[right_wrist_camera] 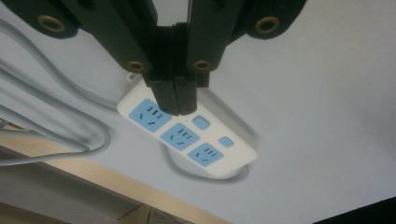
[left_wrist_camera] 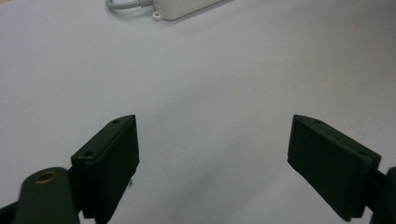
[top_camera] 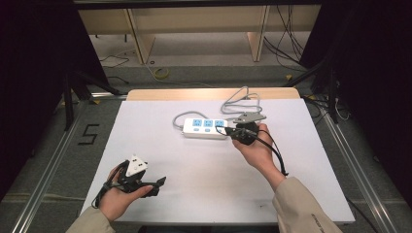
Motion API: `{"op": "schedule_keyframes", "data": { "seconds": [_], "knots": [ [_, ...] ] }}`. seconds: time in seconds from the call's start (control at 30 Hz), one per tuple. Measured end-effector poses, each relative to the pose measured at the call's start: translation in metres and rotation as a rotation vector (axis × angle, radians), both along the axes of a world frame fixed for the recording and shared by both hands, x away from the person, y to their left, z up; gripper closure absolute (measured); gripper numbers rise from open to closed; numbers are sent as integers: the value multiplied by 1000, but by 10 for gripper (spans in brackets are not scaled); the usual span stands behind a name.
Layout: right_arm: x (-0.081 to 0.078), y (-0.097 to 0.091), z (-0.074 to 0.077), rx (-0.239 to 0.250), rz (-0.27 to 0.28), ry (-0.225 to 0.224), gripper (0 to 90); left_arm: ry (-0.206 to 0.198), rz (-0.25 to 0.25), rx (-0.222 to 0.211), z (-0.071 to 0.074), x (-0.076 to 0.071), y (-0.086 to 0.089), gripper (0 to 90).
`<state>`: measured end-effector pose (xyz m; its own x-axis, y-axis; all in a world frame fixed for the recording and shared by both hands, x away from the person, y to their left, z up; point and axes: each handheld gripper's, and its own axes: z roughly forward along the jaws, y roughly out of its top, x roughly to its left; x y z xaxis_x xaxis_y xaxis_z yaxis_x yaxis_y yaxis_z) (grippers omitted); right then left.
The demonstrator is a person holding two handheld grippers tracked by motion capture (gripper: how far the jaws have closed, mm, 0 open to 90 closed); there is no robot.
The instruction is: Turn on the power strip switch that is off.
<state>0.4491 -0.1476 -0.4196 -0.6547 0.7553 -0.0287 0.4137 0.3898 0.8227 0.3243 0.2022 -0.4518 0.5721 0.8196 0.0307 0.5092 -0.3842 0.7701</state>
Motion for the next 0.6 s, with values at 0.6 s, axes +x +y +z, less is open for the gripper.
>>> {"op": "schedule_keyframes", "data": {
  "seconds": [0.6],
  "knots": [
    [18, 15, -3, -31, -1, 12, 900, -1, 1, -2, 0, 0, 0, 162]
  ]
}}
